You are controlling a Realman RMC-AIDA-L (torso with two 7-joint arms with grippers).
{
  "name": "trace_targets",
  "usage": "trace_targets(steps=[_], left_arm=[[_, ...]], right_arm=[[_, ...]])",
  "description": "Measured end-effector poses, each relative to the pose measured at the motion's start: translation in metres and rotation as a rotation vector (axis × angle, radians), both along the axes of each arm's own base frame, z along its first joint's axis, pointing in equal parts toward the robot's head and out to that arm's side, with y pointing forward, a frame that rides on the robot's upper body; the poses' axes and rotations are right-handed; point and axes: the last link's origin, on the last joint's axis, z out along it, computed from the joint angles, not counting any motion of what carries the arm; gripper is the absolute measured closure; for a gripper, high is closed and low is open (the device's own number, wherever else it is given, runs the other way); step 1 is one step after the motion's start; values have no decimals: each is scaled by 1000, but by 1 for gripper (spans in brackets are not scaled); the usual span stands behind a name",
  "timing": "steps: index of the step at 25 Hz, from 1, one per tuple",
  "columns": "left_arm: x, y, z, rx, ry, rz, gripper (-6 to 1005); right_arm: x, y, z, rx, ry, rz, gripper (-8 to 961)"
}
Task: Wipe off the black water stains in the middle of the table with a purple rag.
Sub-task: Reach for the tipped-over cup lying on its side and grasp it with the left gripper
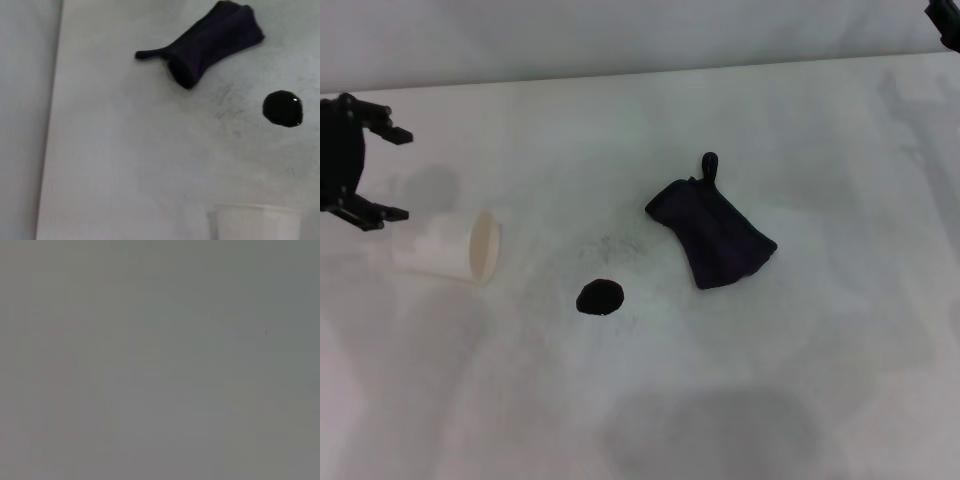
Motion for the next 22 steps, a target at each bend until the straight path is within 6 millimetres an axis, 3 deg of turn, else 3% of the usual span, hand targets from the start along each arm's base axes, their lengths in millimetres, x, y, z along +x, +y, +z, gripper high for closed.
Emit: trace_targets(steps=[22], left_arm=[[-9,9,-71,-124,87,-55,121]], right_arm=[[4,-2,5,11,-8,-7,142]])
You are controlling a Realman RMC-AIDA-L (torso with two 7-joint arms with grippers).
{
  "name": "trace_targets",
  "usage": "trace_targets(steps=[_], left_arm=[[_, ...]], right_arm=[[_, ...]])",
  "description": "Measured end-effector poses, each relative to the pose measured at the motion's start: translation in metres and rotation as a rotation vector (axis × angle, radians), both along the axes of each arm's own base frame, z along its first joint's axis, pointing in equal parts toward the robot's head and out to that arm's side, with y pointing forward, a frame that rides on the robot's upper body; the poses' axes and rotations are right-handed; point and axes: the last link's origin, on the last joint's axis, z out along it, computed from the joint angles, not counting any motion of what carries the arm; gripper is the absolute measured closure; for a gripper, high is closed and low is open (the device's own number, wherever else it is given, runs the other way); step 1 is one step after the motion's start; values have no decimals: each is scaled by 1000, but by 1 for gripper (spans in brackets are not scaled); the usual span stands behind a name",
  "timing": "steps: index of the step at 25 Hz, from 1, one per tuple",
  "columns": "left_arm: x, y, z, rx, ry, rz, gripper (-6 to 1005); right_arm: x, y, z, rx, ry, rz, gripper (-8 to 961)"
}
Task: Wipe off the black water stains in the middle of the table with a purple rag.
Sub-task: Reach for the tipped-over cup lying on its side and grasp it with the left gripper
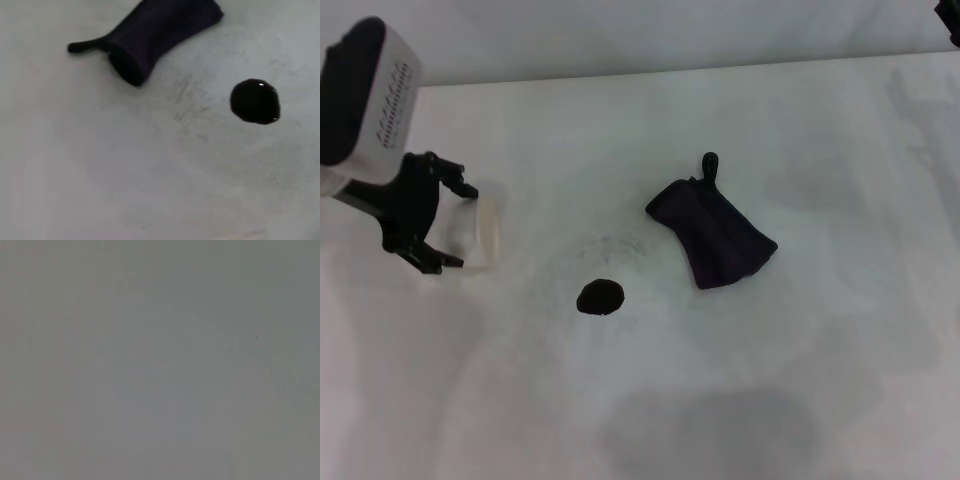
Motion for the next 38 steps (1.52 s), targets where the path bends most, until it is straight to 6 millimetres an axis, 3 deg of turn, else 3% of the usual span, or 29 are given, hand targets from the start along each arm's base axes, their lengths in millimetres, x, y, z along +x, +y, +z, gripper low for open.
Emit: trace_targets(steps=[9,38], left_arm=[[-4,-3,-12,-27,43,31,122],[-3,0,-17,23,9,87,141]], right_arm=[[0,0,1,2,-3,-1,146],[4,-1,3,-3,-11,-21,157]])
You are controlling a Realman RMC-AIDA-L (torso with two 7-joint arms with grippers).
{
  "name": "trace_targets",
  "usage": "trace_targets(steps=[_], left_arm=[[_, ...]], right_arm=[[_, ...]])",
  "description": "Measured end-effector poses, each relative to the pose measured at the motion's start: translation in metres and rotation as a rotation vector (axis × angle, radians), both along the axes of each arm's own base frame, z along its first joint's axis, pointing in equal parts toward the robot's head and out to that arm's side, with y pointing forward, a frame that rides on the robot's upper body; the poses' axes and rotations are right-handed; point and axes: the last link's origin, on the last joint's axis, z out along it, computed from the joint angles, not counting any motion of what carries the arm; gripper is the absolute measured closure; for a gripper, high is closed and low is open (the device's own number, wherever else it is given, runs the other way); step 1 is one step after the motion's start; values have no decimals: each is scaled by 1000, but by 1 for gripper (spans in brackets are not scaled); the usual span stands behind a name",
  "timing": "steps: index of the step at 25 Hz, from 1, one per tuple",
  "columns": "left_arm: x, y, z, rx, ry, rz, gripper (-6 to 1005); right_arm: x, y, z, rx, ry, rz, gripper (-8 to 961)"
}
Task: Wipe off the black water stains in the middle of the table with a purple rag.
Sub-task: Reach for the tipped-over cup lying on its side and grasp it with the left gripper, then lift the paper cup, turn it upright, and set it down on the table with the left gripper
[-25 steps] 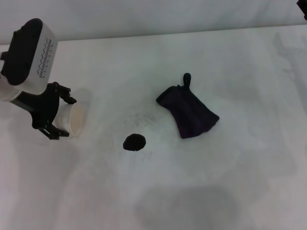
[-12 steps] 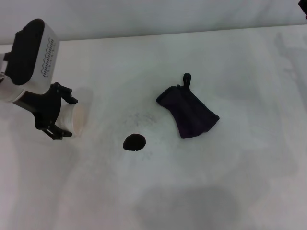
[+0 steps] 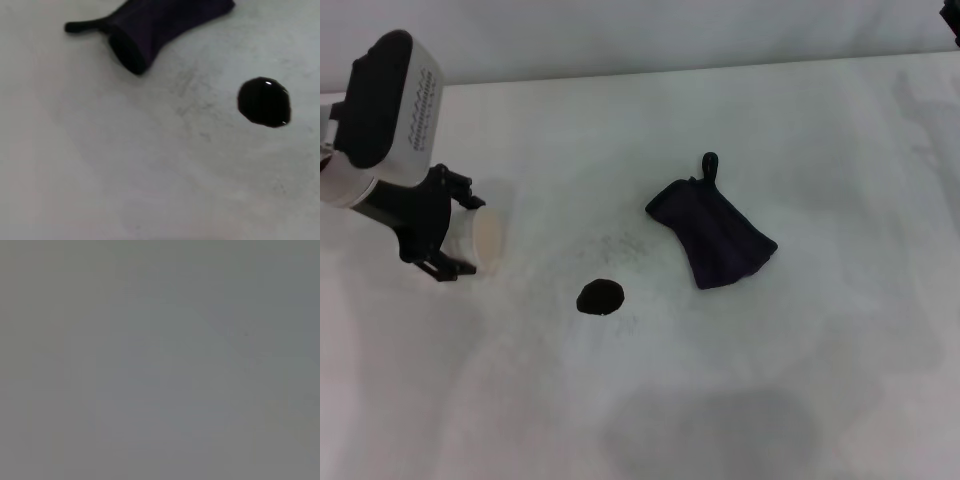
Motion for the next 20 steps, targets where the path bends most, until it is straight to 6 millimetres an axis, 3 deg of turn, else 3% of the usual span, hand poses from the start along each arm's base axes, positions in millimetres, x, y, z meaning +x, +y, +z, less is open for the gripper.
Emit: trace_targets(steps=[8,13,20], left_arm=[[12,14,10,122,-116,21,162],[19,18,10,204,-276,50,161],[8,6,4,303,-573,125,162]], right_arm=[[4,-4,1,0,-5,-7,160],[4,-4,-1,-15,-18,-1,162],[3,-5,-3,-38,-39,11,165]])
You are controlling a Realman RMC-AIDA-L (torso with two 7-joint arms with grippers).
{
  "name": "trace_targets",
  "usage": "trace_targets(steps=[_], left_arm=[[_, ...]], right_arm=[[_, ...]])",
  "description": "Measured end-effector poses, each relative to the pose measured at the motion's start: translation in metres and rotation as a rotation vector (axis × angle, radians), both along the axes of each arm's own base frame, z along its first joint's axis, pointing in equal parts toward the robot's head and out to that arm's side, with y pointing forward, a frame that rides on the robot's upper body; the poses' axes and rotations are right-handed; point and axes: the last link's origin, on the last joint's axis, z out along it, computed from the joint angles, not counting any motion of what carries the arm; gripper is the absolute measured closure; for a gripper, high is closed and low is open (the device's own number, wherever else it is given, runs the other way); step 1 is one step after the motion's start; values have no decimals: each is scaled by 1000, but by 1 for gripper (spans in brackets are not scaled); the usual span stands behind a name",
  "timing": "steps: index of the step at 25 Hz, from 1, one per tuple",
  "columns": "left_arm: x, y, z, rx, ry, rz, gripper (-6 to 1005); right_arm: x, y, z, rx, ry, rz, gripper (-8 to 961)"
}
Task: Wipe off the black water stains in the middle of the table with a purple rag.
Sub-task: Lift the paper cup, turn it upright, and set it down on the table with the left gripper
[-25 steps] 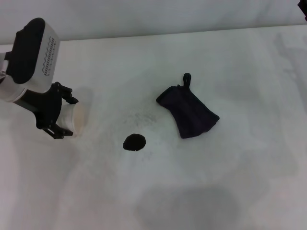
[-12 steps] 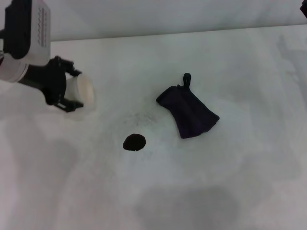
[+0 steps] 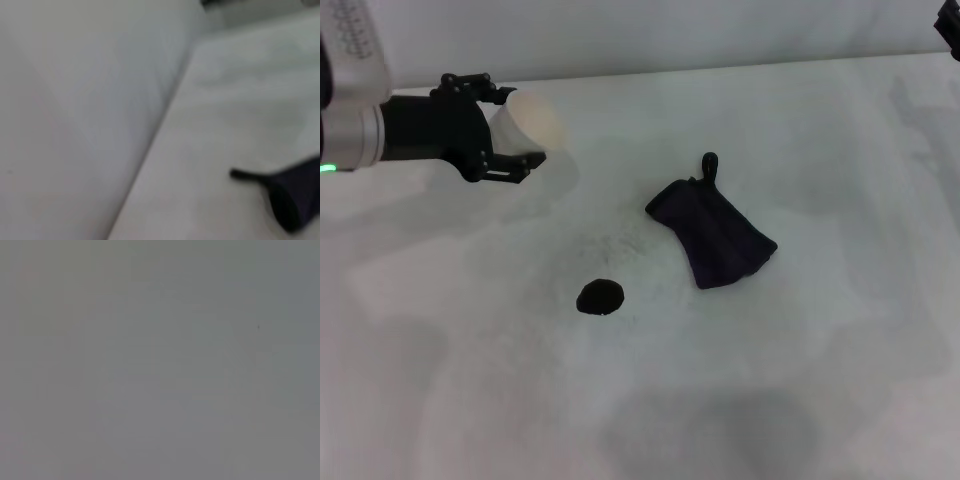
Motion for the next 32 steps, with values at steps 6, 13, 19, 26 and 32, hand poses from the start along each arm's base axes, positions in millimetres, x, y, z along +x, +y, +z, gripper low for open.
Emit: trace_targets(steps=[6,13,19,26,32], left_arm=[[-26,-19,3,171,-296,70,163],[-46,-53,-16,324,-543,136,164],[-55,-75,-37,462,-633,220,166],[-76,-86,-50,582,-699,462,165],[-81,-92,-53,587,-686,475,164]], right_arm=[[0,1,1,-4,-11,5,167],[-6,4,0,-30,-42,33,170],[-10,6,-1,-50,-66,55,172],[-8,4,-2,-59,-78,55,175],[-5,1,2,-52,-82,52,177]])
